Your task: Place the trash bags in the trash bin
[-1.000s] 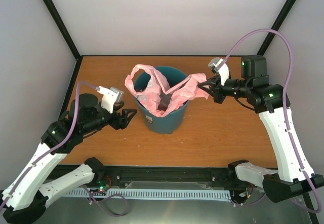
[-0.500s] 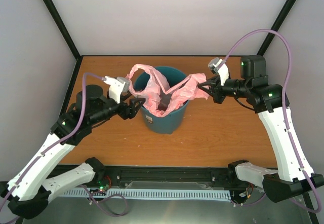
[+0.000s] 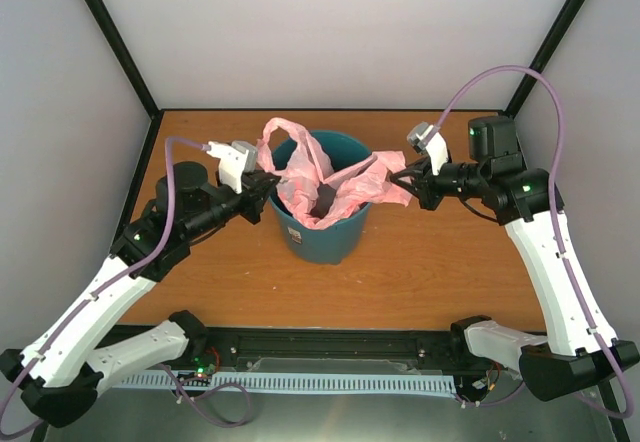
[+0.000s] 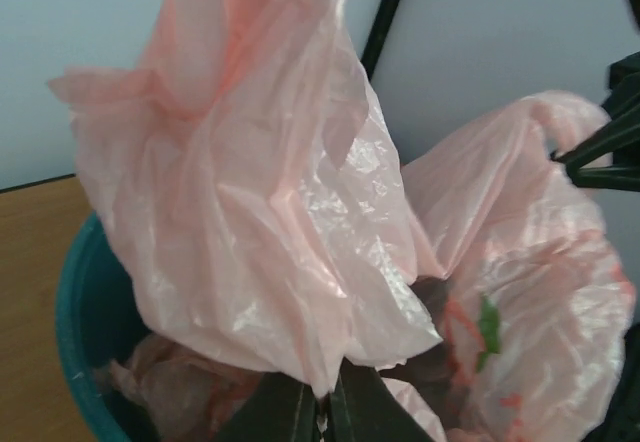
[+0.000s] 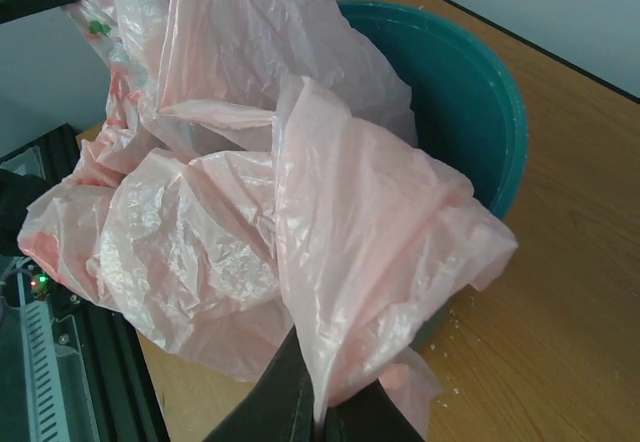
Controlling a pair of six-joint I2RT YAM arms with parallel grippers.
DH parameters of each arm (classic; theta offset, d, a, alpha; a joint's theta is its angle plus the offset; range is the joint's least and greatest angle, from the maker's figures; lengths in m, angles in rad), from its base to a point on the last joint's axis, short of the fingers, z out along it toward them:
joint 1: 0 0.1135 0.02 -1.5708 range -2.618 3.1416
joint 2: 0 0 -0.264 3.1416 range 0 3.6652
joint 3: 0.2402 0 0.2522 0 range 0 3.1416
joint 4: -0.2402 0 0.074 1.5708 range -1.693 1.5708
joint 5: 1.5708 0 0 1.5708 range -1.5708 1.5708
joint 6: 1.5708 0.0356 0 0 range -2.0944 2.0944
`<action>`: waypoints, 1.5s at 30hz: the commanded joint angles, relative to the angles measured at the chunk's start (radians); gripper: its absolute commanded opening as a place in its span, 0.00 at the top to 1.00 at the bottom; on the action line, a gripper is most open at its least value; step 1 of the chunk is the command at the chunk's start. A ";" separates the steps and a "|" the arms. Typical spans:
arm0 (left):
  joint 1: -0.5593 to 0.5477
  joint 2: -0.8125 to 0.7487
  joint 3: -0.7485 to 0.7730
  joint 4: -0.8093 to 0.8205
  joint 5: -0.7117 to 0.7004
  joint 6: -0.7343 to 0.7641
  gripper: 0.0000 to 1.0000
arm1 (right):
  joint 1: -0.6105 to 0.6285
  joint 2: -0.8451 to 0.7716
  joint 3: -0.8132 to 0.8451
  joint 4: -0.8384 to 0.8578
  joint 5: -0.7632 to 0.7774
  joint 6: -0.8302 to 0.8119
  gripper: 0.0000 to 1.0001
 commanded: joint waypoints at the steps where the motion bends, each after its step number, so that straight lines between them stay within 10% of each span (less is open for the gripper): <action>1: 0.003 -0.016 -0.019 0.026 -0.084 -0.013 0.99 | -0.012 -0.020 -0.009 -0.017 0.052 0.005 0.97; 38: 0.003 -0.187 0.029 -0.311 0.079 -0.125 0.99 | -0.082 -0.210 -0.161 -0.104 0.030 -0.069 0.97; 45: 0.003 -0.149 -0.071 -0.314 -0.120 -0.111 0.99 | -0.082 -0.193 -0.258 -0.057 0.081 -0.105 0.97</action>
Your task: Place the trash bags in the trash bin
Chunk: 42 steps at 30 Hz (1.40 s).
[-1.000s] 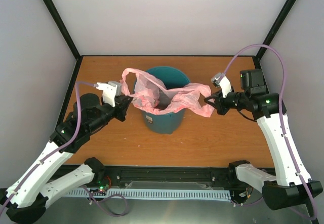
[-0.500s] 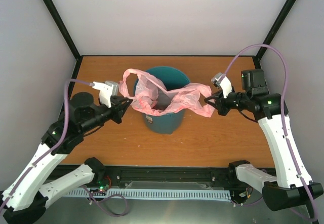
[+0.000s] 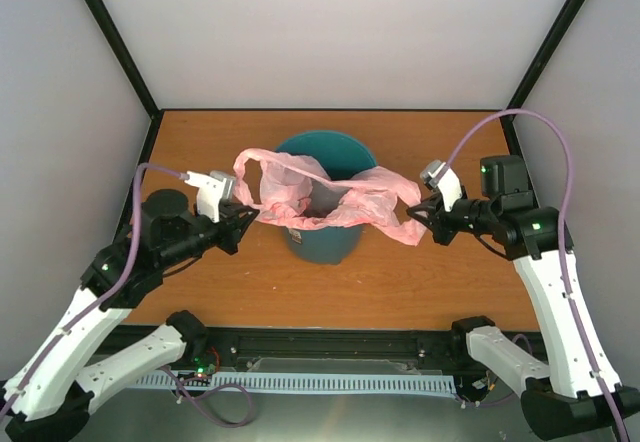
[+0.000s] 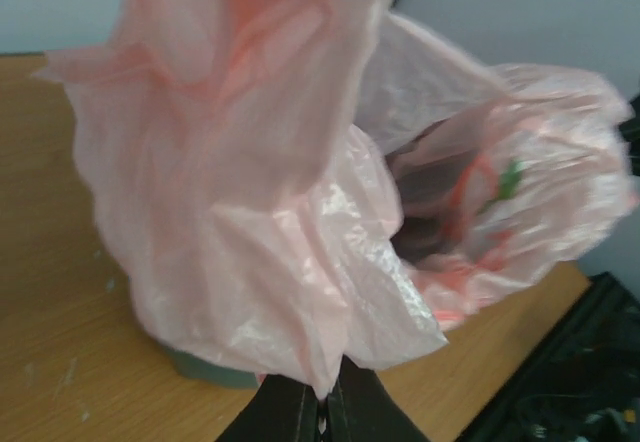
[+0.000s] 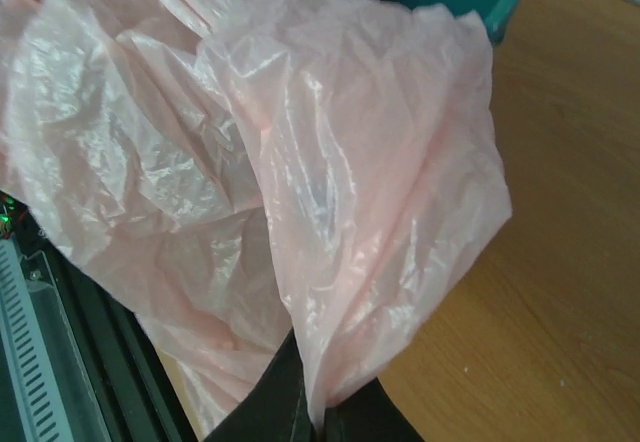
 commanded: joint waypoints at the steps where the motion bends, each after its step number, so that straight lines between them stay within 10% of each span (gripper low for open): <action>1: 0.004 0.041 -0.057 -0.024 -0.165 0.005 0.99 | -0.004 0.029 -0.057 0.041 0.028 -0.031 0.97; 12: 0.006 0.217 -0.077 0.063 -0.393 0.046 0.99 | -0.004 0.166 -0.068 0.136 0.074 -0.021 0.97; 18: 0.006 0.184 -0.109 0.098 -0.253 0.018 0.99 | -0.004 0.184 -0.050 0.119 0.089 -0.021 0.96; 28: 0.006 0.091 -0.081 0.122 -0.096 0.014 0.99 | -0.004 -0.075 0.030 0.020 0.133 -0.056 0.50; 42: 0.006 0.117 -0.082 0.209 0.004 -0.056 0.99 | 0.005 -0.117 0.002 -0.085 -0.050 -0.313 0.61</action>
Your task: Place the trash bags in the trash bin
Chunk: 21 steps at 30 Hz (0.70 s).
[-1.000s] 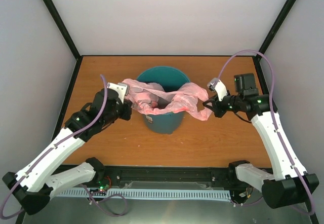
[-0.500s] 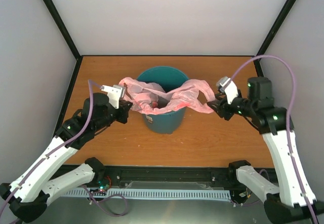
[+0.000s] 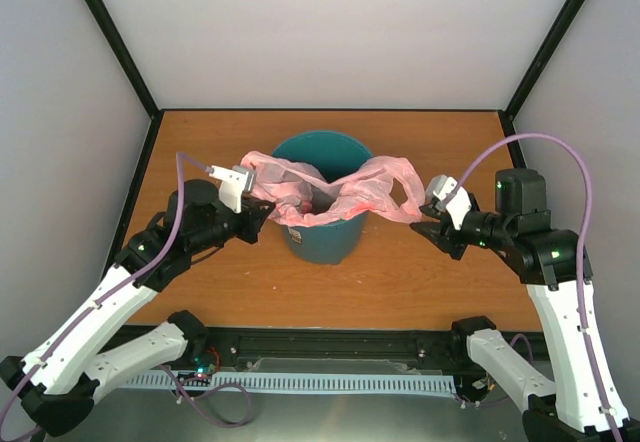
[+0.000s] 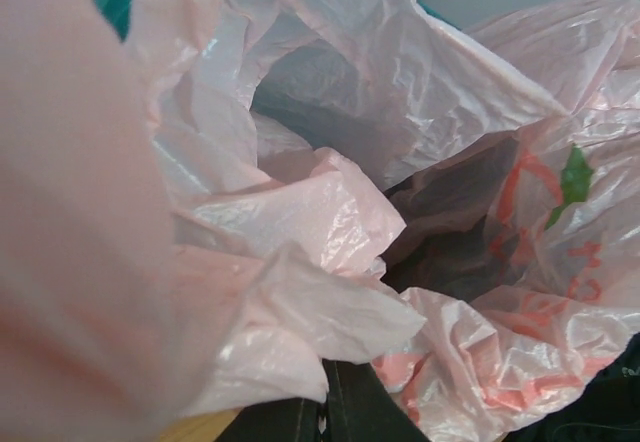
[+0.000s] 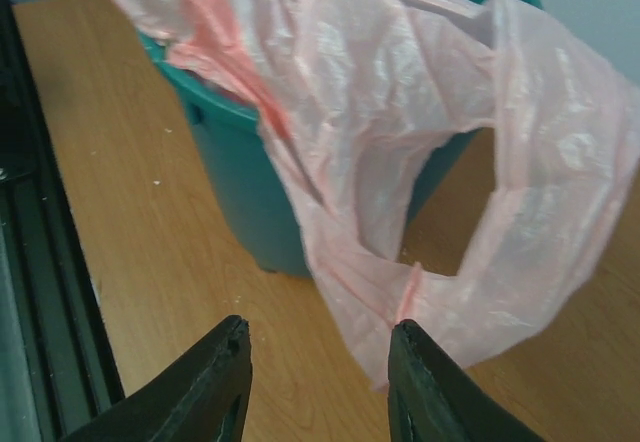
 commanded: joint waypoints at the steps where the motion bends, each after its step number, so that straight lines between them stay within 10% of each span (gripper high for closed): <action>1: 0.005 0.010 0.034 0.072 0.062 -0.036 0.99 | 0.009 -0.008 0.015 -0.075 -0.094 -0.126 0.62; 21: 0.005 -0.005 0.024 0.042 0.052 -0.035 0.99 | 0.261 0.203 0.001 0.165 0.145 -0.036 0.41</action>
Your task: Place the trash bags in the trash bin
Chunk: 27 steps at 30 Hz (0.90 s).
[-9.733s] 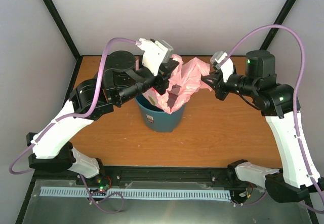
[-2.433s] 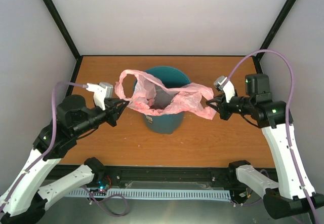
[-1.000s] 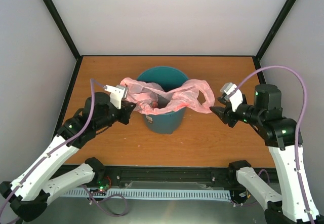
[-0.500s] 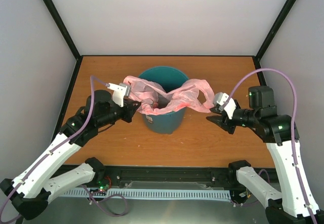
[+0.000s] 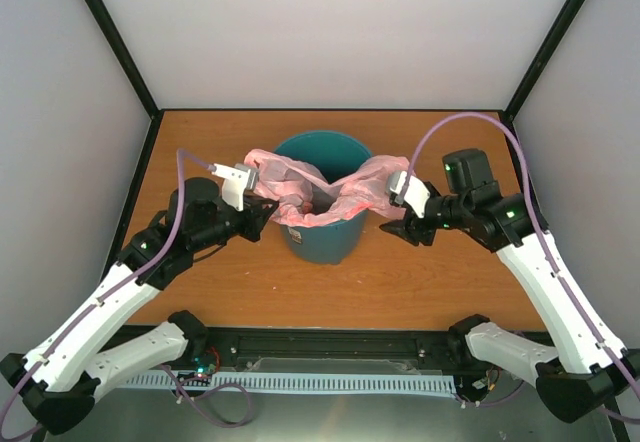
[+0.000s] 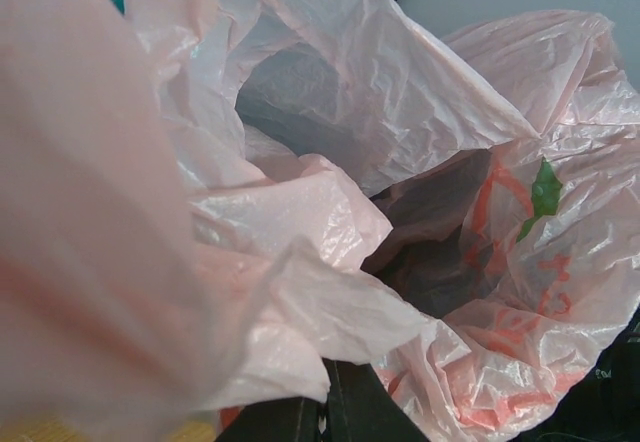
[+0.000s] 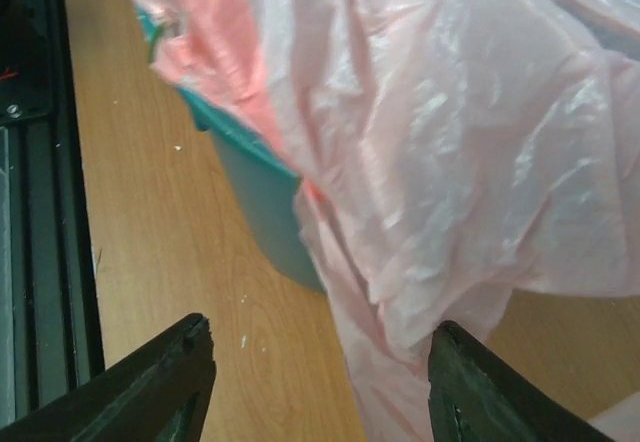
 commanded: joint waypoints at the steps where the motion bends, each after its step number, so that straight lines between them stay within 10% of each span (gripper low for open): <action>1: 0.004 -0.026 0.022 -0.002 0.006 -0.007 0.99 | 0.032 0.024 -0.015 0.098 0.075 0.034 0.43; 8: 0.004 -0.056 0.008 -0.021 -0.020 0.002 0.99 | 0.052 0.044 -0.052 0.160 0.077 0.067 0.67; 16: 0.004 -0.067 -0.006 -0.022 -0.032 0.004 0.99 | 0.065 0.047 -0.082 0.231 0.100 0.104 0.55; 22: 0.004 -0.064 0.000 -0.031 -0.040 0.009 0.99 | 0.065 0.038 -0.089 0.190 0.063 0.070 0.94; 27: 0.004 -0.082 0.053 -0.118 -0.102 0.016 0.99 | 0.065 -0.015 -0.097 0.108 0.039 0.008 0.97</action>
